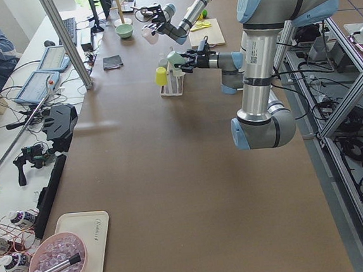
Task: Place cup on cup holder
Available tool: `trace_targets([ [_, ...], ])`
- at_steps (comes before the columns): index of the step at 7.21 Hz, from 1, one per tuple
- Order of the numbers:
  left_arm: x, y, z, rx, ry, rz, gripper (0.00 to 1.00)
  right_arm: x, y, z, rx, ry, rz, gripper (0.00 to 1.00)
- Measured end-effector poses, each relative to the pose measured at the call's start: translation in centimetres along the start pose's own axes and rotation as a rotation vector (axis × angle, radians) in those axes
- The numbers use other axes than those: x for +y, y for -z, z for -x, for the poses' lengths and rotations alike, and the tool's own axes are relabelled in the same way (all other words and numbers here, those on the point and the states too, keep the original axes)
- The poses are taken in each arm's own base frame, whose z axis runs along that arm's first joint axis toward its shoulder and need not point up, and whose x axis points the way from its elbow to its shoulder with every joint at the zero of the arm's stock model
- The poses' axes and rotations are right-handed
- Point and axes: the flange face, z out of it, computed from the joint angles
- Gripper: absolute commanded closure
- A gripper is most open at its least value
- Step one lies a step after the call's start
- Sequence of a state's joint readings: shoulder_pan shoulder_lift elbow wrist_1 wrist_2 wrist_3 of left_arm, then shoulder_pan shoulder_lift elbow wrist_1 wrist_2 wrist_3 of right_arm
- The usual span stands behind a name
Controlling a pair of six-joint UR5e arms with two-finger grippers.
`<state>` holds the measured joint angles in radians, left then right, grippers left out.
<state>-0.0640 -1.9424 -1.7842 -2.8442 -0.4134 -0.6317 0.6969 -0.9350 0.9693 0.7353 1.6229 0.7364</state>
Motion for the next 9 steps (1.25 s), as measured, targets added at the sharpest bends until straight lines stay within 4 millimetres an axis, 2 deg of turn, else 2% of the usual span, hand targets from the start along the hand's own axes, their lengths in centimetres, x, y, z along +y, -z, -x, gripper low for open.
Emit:
trace_targets([
  [2,0.2,-0.5,-1.1,-0.002,-0.048,0.014,0.44,-0.3,-1.8,0.1,-0.012,-0.019,-0.048,1.0],
  [5,0.5,-1.5,-0.7,-0.013,-0.079,0.015,0.44,0.6,-3.5,0.8,-0.02,-0.056,-0.05,1.0],
  [7,0.2,-2.7,0.1,-0.02,-0.09,0.007,0.44,1.7,-4.0,1.4,-0.025,-0.07,-0.04,1.0],
  [9,0.8,-3.4,-0.1,-0.018,-0.099,0.012,0.44,3.3,-3.8,2.2,-0.04,-0.084,-0.033,1.0],
])
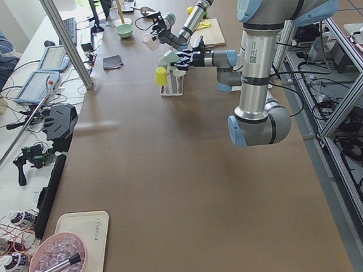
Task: Place cup on cup holder
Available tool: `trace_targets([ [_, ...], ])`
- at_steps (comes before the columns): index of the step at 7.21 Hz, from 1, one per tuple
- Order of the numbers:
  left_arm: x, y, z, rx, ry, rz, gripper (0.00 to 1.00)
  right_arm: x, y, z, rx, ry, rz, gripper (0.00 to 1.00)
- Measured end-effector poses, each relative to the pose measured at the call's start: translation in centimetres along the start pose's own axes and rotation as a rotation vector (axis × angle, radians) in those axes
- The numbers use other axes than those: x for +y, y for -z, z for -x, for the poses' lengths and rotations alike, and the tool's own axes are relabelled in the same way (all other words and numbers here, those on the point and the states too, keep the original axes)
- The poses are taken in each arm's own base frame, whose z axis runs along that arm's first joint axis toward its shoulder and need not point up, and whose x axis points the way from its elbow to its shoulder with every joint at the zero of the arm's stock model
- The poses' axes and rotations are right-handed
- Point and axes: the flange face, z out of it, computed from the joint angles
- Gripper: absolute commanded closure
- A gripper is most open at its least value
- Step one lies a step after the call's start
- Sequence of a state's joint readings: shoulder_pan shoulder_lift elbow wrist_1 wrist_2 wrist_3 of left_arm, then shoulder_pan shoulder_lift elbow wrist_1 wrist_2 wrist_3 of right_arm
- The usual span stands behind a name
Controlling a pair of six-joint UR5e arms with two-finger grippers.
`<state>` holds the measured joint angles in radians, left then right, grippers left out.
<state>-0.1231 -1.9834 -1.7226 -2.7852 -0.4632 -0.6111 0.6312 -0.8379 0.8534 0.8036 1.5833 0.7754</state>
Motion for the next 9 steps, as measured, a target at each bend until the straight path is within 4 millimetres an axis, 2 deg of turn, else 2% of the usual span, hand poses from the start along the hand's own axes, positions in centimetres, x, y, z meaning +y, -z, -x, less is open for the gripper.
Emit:
trace_targets([
  [3,0.5,-0.4,-0.5,0.002,0.0,0.005,0.44,0.7,-0.6,0.5,-0.014,-0.003,0.014,1.0],
  [6,1.3,-0.6,-0.7,0.006,0.0,0.016,0.44,0.1,-2.7,-0.7,0.031,0.012,0.132,1.0],
  [8,1.7,-0.5,-1.0,0.011,0.0,0.023,0.44,-0.3,-3.1,-0.9,0.031,0.008,0.161,1.0],
  [9,2.0,-0.5,-1.1,0.013,0.001,0.028,0.39,-0.5,-3.2,-0.8,0.024,0.005,0.161,1.0],
])
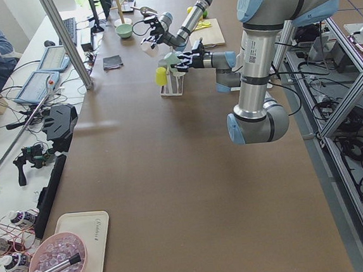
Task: Place cup on cup holder
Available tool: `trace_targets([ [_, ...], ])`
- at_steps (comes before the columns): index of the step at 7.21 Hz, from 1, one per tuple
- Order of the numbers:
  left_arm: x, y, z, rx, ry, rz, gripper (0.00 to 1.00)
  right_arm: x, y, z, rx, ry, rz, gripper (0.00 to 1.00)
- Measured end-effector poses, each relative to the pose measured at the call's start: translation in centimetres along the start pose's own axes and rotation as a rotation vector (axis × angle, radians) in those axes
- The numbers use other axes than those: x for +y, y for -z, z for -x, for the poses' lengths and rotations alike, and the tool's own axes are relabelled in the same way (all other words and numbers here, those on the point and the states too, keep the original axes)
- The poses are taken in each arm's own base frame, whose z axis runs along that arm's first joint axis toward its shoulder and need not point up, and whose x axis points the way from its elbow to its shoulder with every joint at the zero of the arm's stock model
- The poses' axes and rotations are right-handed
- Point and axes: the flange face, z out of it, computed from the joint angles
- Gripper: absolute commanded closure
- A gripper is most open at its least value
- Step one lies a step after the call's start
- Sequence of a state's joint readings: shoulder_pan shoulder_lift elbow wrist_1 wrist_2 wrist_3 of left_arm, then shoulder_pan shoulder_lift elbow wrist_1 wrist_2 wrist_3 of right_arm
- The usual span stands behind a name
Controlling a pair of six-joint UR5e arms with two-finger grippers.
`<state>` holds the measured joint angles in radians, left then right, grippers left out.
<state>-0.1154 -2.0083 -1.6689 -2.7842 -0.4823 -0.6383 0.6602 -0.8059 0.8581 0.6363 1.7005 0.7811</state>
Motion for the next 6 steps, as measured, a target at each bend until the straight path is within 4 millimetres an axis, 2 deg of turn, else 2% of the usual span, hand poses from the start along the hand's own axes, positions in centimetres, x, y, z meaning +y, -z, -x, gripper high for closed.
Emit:
trace_targets([
  [1,0.3,0.0,-0.1,0.0,0.004,0.003,0.03,-0.1,0.0,0.1,-0.007,-0.009,-0.002,1.0],
  [3,0.3,0.0,-0.2,0.0,0.009,0.003,0.02,-0.5,0.0,0.9,-0.031,-0.042,-0.012,1.0],
  [6,0.2,0.0,-0.2,-0.002,0.013,0.0,0.02,0.1,-0.2,2.5,-0.059,-0.061,-0.018,1.0],
])
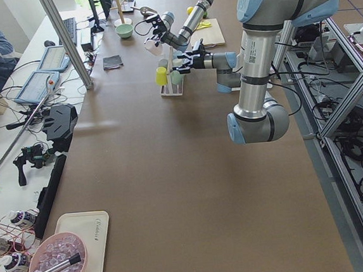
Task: Place cup on cup holder
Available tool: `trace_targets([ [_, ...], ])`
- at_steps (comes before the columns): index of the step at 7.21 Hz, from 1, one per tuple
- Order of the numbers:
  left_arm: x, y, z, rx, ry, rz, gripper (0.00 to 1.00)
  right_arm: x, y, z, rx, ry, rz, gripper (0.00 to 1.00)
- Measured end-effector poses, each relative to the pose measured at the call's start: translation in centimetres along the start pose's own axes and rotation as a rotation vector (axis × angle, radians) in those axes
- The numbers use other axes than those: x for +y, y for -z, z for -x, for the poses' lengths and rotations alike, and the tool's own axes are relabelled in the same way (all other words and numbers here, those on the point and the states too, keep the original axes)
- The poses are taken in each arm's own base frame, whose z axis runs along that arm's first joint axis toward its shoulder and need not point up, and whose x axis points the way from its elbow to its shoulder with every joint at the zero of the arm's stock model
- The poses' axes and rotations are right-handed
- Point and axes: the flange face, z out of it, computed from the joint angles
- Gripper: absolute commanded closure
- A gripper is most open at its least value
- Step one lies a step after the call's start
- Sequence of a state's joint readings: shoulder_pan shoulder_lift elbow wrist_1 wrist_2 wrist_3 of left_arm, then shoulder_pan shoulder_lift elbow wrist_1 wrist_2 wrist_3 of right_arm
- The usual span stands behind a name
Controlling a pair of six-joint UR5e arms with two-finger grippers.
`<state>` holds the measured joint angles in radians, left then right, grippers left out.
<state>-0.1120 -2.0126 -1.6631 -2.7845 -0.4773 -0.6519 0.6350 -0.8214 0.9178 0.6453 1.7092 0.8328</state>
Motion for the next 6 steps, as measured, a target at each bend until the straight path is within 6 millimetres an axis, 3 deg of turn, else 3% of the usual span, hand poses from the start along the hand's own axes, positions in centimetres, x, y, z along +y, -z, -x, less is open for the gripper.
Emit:
trace_targets([
  [2,-1.4,0.2,-0.1,0.01,0.021,-0.009,0.02,0.8,0.8,1.1,-0.017,-0.008,-0.001,1.0],
  [4,-6.7,0.2,0.3,0.068,0.048,-0.028,0.02,1.3,1.5,1.8,-0.032,-0.012,-0.004,1.0],
  [6,-12.1,-1.2,3.2,0.14,-0.001,-0.027,0.02,1.4,1.8,1.7,-0.029,-0.009,-0.006,1.0],
])
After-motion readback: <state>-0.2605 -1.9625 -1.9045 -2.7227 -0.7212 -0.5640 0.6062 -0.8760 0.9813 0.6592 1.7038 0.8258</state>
